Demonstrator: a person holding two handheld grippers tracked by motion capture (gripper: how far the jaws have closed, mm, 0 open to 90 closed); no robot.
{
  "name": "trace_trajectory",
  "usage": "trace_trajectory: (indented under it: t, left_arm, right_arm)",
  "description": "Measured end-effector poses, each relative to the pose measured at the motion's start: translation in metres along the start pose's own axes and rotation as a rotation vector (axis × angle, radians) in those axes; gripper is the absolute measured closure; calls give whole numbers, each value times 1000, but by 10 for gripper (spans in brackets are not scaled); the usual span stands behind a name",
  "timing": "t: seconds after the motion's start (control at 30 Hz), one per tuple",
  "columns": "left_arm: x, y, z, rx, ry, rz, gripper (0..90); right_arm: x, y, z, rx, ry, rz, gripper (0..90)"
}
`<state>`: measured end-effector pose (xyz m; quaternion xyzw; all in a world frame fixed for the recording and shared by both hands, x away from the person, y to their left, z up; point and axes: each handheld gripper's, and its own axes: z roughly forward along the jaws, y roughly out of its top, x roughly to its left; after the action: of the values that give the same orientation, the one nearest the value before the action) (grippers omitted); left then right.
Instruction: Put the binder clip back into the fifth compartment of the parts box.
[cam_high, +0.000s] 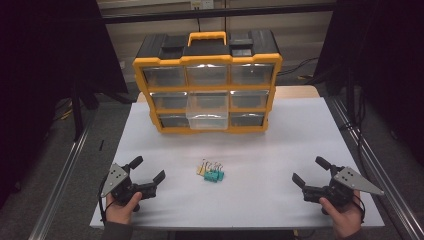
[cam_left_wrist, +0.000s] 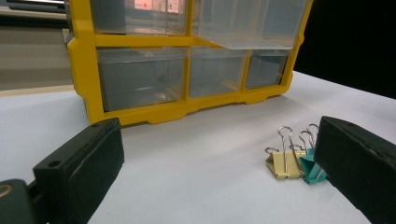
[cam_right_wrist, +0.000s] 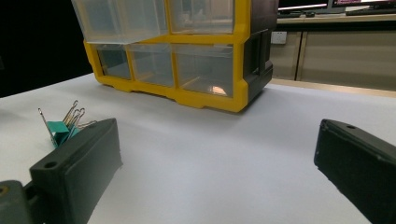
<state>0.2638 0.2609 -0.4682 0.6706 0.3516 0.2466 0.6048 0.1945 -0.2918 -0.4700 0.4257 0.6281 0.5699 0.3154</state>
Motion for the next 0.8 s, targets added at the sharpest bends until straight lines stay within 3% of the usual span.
trace_trajectory:
  t: [0.1, 0.13, 0.17, 0.23, 0.27, 0.33, 0.53, 0.57, 0.8]
  left_arm:
    - [0, 0, 1, 4, -5, 2, 18]
    - [1, 0, 0, 22, -12, 30, 18]
    - [-1, -1, 2, 9, -12, -4, 16]
    - [-1, 0, 2, 19, -12, 6, 15]
    - [-3, -1, 4, 13, -14, -13, 15]
    - [-3, 0, 4, 16, -16, -1, 15]
    - [-9, 0, 10, 20, -16, -24, 13]
    - [-9, 1, 10, 39, -24, -7, 13]
    - [-20, 6, 22, 64, -36, -36, 11]
  right_arm:
    - [-1, 0, 0, 0, -1, -2, 2]
    - [-1, 0, 0, 2, -1, -5, 2]
    - [-1, 0, -1, 1, -2, -5, 2]
    - [0, 0, 0, -3, 0, -6, 5]
    - [0, 0, 0, -4, 0, -7, 5]
    - [0, 0, 0, -1, 1, -8, 5]
    - [-1, 0, -1, -5, -9, -1, 5]
    - [-1, 0, -1, -5, -9, -1, 5]
    - [-1, 0, -1, 2, -13, -1, 6]
